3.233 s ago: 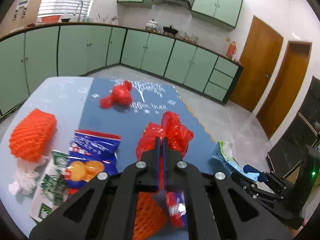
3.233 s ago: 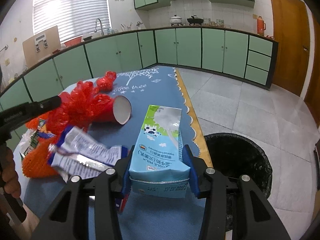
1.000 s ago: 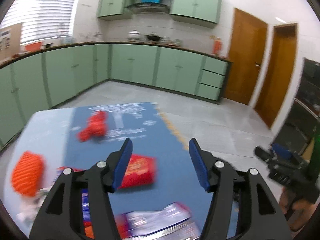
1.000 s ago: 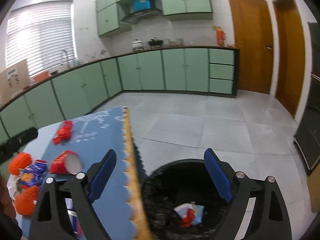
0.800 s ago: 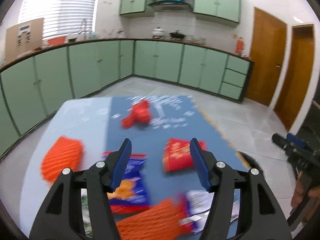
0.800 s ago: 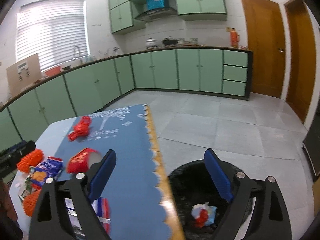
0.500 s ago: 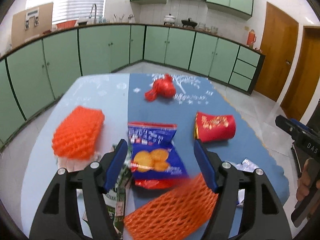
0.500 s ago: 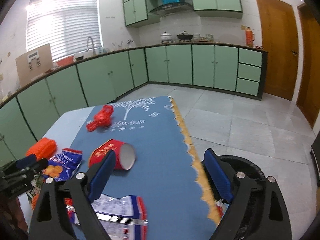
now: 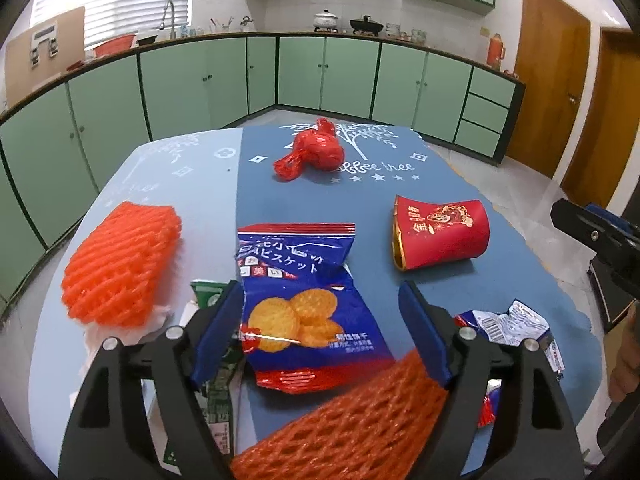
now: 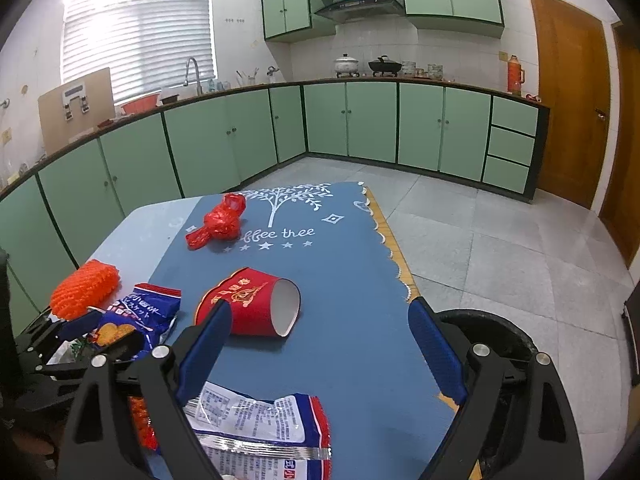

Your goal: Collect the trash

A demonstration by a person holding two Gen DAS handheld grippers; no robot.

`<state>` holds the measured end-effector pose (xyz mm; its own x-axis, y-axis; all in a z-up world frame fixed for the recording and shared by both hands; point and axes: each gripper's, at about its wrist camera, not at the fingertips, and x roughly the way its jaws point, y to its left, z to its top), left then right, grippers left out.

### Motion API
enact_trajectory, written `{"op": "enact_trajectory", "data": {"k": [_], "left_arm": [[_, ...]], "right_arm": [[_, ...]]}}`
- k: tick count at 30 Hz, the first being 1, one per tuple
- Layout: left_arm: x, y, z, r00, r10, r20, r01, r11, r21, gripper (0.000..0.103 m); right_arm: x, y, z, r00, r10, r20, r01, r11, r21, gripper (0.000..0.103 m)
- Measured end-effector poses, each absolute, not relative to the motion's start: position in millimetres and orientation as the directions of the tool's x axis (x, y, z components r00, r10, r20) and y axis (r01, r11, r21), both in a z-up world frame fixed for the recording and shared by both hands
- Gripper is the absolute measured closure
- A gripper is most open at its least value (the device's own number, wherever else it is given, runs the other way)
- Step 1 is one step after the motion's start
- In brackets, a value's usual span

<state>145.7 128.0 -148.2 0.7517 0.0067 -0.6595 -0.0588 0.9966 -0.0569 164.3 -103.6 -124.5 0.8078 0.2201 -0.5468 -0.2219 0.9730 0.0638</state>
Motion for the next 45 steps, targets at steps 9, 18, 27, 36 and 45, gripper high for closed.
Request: {"op": "enact_trajectory", "data": {"k": [9, 18, 27, 36, 45], "left_arm": [[168.4, 128.9, -155.8, 0.713, 0.002, -0.701, -0.076, 0.994, -0.075, 0.060], [169.6, 139.8, -158.8, 0.720, -0.074, -0.690, -0.076, 0.980, -0.184, 0.099], [178.7, 137.7, -155.2, 0.716, -0.088, -0.693, -0.073, 0.977, -0.199, 0.044], [186.0, 116.3, -165.4, 0.685, -0.062, -0.725, -0.065, 0.987, -0.145, 0.095], [166.1, 132.9, -138.3, 0.761, -0.042, -0.647, -0.106, 0.976, -0.188, 0.103]], "right_arm": [[170.9, -105.0, -125.1, 0.807, 0.222, -0.547, -0.217, 0.973, 0.076, 0.015], [173.1, -107.5, -127.3, 0.804, 0.224, -0.551, -0.212, 0.973, 0.086, 0.015], [175.1, -110.3, -129.9, 0.800, 0.221, -0.557, -0.209, 0.974, 0.087, 0.015], [178.2, -113.4, -130.2, 0.804, 0.213, -0.556, -0.202, 0.976, 0.082, 0.015], [181.1, -116.8, -129.1, 0.805, 0.213, -0.553, -0.194, 0.977, 0.093, 0.015]]}}
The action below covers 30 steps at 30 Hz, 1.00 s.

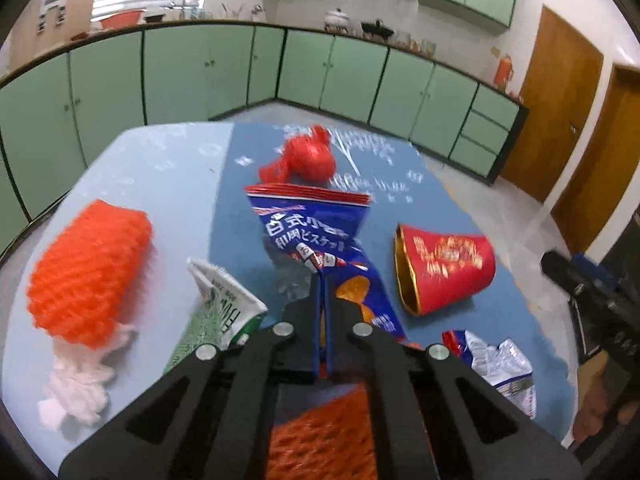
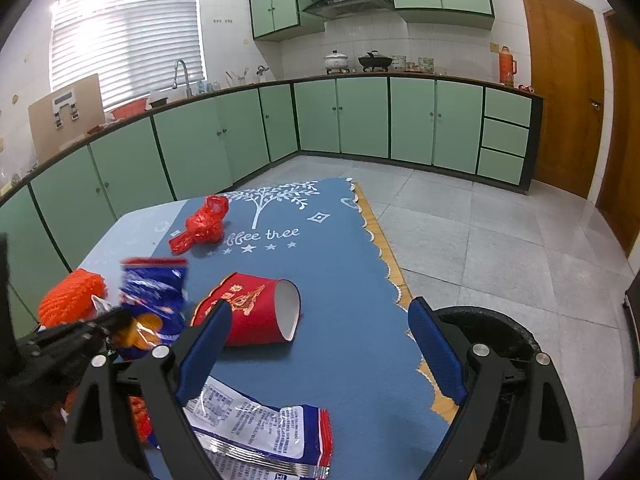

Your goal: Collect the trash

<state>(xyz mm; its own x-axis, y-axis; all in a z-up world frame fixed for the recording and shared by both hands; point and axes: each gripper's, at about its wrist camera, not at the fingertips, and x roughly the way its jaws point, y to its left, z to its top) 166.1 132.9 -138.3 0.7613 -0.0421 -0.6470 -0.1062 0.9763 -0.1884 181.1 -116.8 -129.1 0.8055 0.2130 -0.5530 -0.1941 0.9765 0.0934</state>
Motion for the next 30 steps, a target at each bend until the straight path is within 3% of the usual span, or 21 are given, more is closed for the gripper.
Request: {"op": "enact_trajectory", "data": {"k": [13, 26, 28, 30], "left_arm": [[153.5, 156.0, -111.5, 0.817, 0.021, -0.576, -0.149, 0.973, -0.175, 0.103], [163.6, 172.8, -126.1, 0.787, -0.061, -0.613, -0.101, 0.969, -0.226, 0.102], [165.4, 173.2, -125.5, 0.788, -0.068, -0.612, -0.095, 0.969, -0.230, 0.102], [166.8, 174.6, -124.8, 0.790, -0.077, -0.608, -0.087, 0.968, -0.236, 0.102]], "right_arm": [[191.8, -65.9, -136.6, 0.765, 0.279, -0.580, -0.263, 0.958, 0.114, 0.013], [208.1, -33.2, -164.5, 0.730, 0.154, -0.666, -0.197, 0.980, 0.011, 0.008], [211.1, -30.3, -167.8, 0.727, 0.132, -0.674, -0.190, 0.982, -0.013, 0.009], [214.0, -28.5, -171.5, 0.711, 0.119, -0.693, -0.191, 0.981, -0.027, 0.022]]}}
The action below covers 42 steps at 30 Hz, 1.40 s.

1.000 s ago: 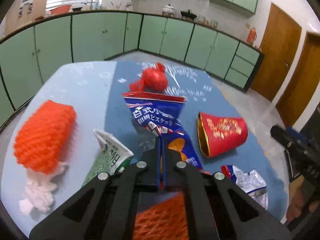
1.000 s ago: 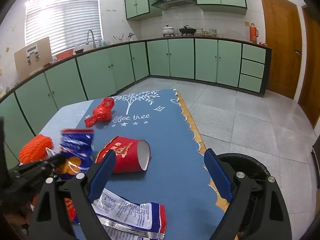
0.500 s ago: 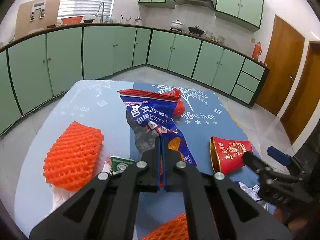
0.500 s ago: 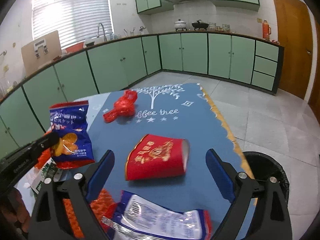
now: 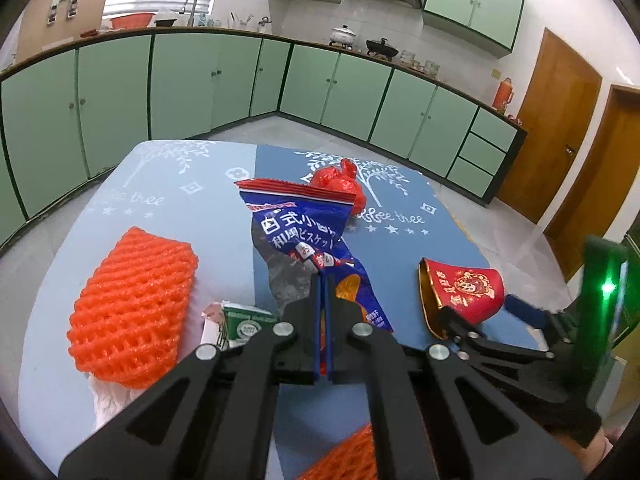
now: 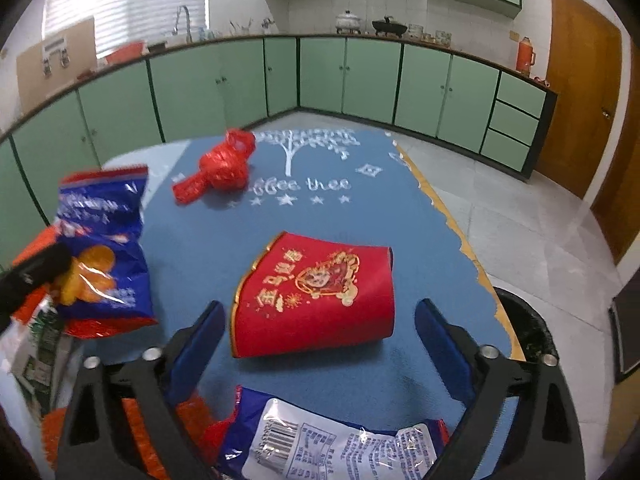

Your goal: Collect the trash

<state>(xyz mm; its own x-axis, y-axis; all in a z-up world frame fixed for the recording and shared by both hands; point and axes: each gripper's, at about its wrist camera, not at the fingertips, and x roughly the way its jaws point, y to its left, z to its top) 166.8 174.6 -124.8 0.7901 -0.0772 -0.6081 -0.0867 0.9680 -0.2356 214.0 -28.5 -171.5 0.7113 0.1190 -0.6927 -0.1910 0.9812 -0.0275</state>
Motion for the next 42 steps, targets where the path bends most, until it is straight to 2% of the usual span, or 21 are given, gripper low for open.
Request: {"op": "enact_trajectory", "data": {"k": [2, 4, 5, 6, 8, 13, 14, 15, 17, 19, 21, 25, 37, 40, 42], "left_arm": [[167.7, 174.2, -123.0, 0.792, -0.086, -0.604, -0.078, 0.968, -0.239, 0.102], [168.8, 172.1, -120.5, 0.796, -0.091, -0.599, -0.070, 0.968, -0.240, 0.102], [168.2, 170.8, -120.6, 0.797, -0.092, -0.597, -0.067, 0.969, -0.239, 0.102], [167.9, 169.1, -119.4, 0.799, -0.094, -0.594, -0.064, 0.969, -0.238, 0.102], [166.8, 165.5, -117.4, 0.804, -0.097, -0.587, -0.055, 0.970, -0.236, 0.102], [163.4, 159.8, -114.9, 0.809, -0.095, -0.580, -0.052, 0.972, -0.231, 0.102], [163.2, 159.7, -114.6, 0.809, -0.094, -0.580, -0.052, 0.972, -0.230, 0.102], [162.9, 159.9, -114.2, 0.810, -0.093, -0.579, -0.052, 0.972, -0.230, 0.102], [164.0, 159.6, -114.2, 0.809, -0.094, -0.580, -0.050, 0.973, -0.227, 0.102], [164.8, 158.8, -115.8, 0.807, -0.096, -0.583, -0.046, 0.973, -0.224, 0.102], [166.2, 158.0, -116.9, 0.804, -0.098, -0.586, -0.044, 0.974, -0.223, 0.102], [171.6, 156.8, -121.0, 0.798, -0.096, -0.595, -0.052, 0.973, -0.226, 0.102], [190.8, 147.2, -131.7, 0.786, -0.064, -0.614, -0.091, 0.972, -0.218, 0.102], [193.9, 145.6, -133.4, 0.782, -0.058, -0.621, -0.098, 0.972, -0.215, 0.102], [195.5, 144.5, -134.6, 0.779, -0.052, -0.625, -0.103, 0.972, -0.210, 0.102]], "right_arm": [[216.5, -30.7, -173.1, 0.696, 0.132, -0.706, -0.194, 0.981, -0.008, 0.023], [215.7, -32.8, -172.1, 0.698, 0.136, -0.703, -0.191, 0.982, 0.000, 0.047], [215.5, -33.3, -171.3, 0.699, 0.137, -0.702, -0.191, 0.982, 0.000, 0.050], [216.3, -36.6, -169.4, 0.692, 0.154, -0.705, -0.196, 0.980, 0.021, 0.066], [219.6, -41.9, -168.3, 0.667, 0.175, -0.724, -0.203, 0.978, 0.050, 0.076], [217.2, -51.8, -165.7, 0.658, 0.228, -0.718, -0.213, 0.970, 0.113, 0.075], [216.0, -52.6, -163.8, 0.665, 0.226, -0.712, -0.212, 0.971, 0.111, 0.066], [214.4, -53.9, -160.6, 0.676, 0.224, -0.703, -0.213, 0.972, 0.105, 0.052], [212.5, -55.3, -154.3, 0.702, 0.214, -0.679, -0.214, 0.973, 0.085, 0.039], [214.4, -56.5, -149.5, 0.715, 0.216, -0.665, -0.231, 0.971, 0.066, 0.031], [218.8, -59.7, -146.6, 0.720, 0.227, -0.656, -0.253, 0.966, 0.057, 0.018], [231.8, -68.7, -147.3, 0.687, 0.314, -0.655, -0.340, 0.936, 0.092, 0.008], [261.9, -73.2, -169.5, 0.627, 0.377, -0.682, -0.425, 0.899, 0.107, 0.007], [265.7, -71.1, -171.4, 0.615, 0.387, -0.687, -0.444, 0.890, 0.103, 0.015], [265.9, -70.0, -171.8, 0.602, 0.409, -0.686, -0.463, 0.879, 0.118, 0.029]]}}
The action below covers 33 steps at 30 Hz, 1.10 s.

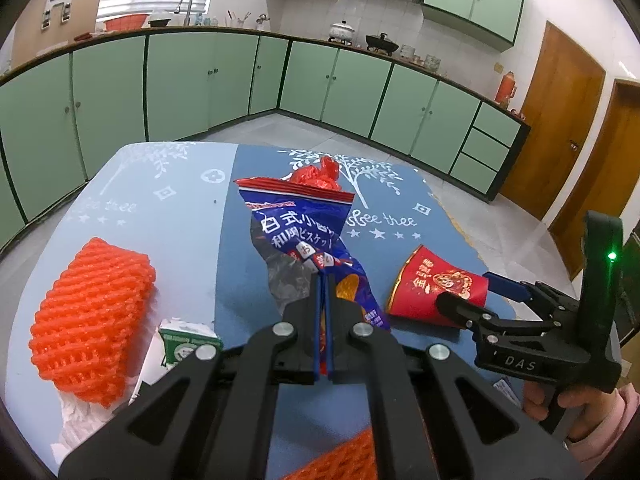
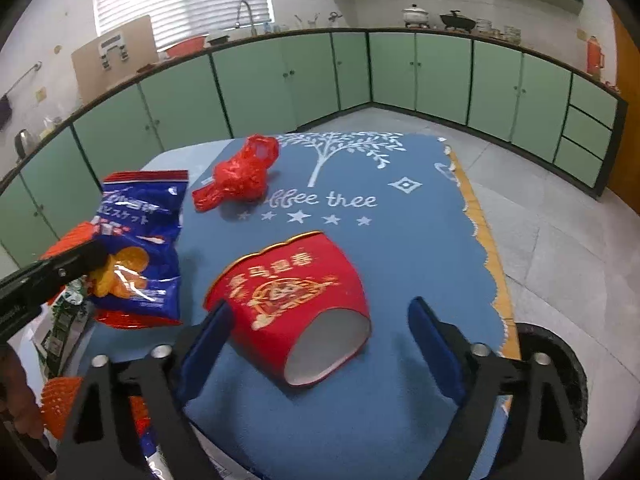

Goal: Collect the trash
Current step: 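Reach the right tool to the red paper cup and close on it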

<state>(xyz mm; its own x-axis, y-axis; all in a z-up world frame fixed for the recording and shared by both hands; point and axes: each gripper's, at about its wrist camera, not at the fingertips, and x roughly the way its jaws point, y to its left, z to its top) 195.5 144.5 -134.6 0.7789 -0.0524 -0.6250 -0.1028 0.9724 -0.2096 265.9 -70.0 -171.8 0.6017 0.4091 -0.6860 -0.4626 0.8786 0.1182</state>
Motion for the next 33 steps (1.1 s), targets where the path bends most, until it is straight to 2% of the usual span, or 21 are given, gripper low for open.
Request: {"op": "enact_trajectory", "data": {"k": [1, 6, 9, 12, 29, 31, 33], "left_arm": [[195.8, 144.4, -134.9, 0.777, -0.052, -0.627, -0.104, 0.972, -0.210, 0.102], [194.3, 142.6, -134.1, 0.777, -0.049, -0.628, -0.103, 0.974, -0.203, 0.102], [192.4, 142.1, -130.9, 0.782, -0.053, -0.621, -0.098, 0.974, -0.206, 0.102], [189.3, 140.1, -126.8, 0.790, -0.057, -0.611, -0.090, 0.974, -0.207, 0.102], [175.2, 139.6, -122.8, 0.797, -0.066, -0.600, -0.079, 0.974, -0.211, 0.102], [174.5, 140.4, -123.2, 0.796, -0.063, -0.602, -0.081, 0.974, -0.210, 0.102], [173.8, 141.5, -123.9, 0.794, -0.060, -0.604, -0.086, 0.974, -0.210, 0.102]], "right_arm": [[265.4, -69.8, -171.7, 0.596, 0.419, -0.685, -0.470, 0.874, 0.126, 0.034], [259.2, -72.1, -167.3, 0.605, 0.431, -0.670, -0.467, 0.873, 0.141, 0.044], [255.4, -80.4, -161.1, 0.609, 0.448, -0.654, -0.450, 0.875, 0.180, 0.070], [255.8, -89.6, -154.6, 0.596, 0.477, -0.646, -0.437, 0.867, 0.237, 0.078], [213.4, -81.9, -159.8, 0.501, 0.510, -0.699, -0.515, 0.825, 0.233, 0.075], [213.8, -74.7, -163.1, 0.522, 0.480, -0.705, -0.515, 0.836, 0.188, 0.070], [216.5, -68.3, -163.5, 0.537, 0.470, -0.701, -0.520, 0.838, 0.164, 0.053]]}}
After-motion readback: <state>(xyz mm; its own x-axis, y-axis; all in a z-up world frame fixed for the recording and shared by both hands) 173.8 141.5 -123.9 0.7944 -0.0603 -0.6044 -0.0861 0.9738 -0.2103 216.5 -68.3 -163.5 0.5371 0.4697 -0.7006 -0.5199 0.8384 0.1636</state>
